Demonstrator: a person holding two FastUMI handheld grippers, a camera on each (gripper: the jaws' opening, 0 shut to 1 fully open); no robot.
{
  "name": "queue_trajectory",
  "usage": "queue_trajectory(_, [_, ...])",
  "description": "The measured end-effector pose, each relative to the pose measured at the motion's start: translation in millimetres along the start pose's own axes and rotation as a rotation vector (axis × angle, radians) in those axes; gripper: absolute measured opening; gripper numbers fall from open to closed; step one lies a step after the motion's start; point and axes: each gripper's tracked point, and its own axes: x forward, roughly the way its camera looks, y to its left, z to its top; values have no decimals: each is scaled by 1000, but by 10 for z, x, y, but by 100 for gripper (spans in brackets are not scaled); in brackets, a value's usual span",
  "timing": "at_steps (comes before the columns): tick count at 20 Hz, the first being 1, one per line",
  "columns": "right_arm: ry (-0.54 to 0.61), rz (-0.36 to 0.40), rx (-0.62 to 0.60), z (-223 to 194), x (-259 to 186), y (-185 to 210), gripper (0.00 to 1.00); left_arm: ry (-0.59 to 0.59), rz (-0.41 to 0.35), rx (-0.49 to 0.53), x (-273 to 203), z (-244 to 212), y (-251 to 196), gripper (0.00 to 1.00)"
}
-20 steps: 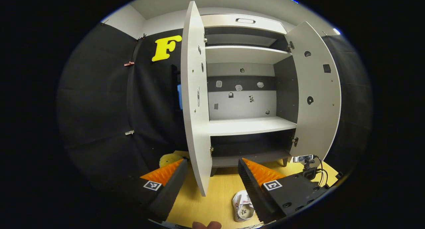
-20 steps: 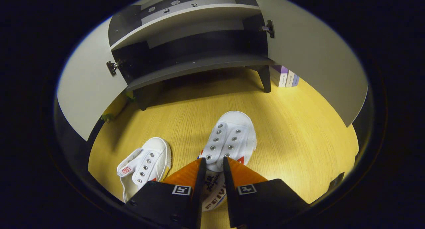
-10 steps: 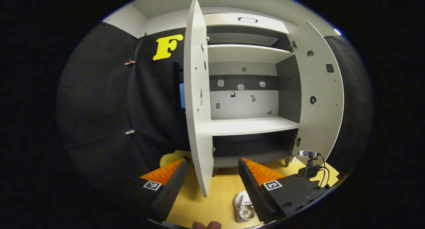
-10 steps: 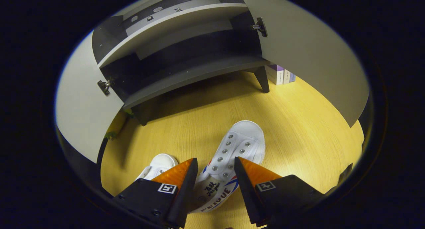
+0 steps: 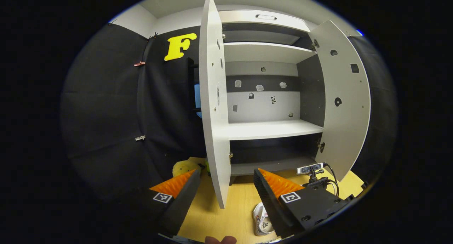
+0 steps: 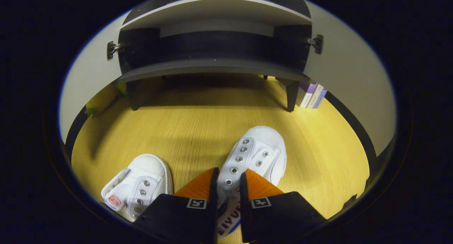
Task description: Grab one shoe with the right hand and put it into the shoe cabinet, grab the other shoe with the left hand and put it into the shoe cabinet; then close the right door with the right hand and the left door with the left hand.
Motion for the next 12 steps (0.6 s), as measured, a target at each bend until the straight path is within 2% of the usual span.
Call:
queue_trajectory(2, [39, 59, 99, 13, -64, -90, 8, 10, 7, -5, -14, -52, 22, 94])
queue_trajectory(4, [23, 113, 150, 88, -118, -170, 5, 19, 9, -7, -19, -91, 25, 95])
queue_trajectory(8, [-21, 195, 132, 263, -381, -158, 5, 11, 6, -6, 8, -55, -18, 95])
queue_trajectory(12, [-110, 240, 138, 741, -821, -110, 5, 0, -10, -5, 17, -8, -111, 95])
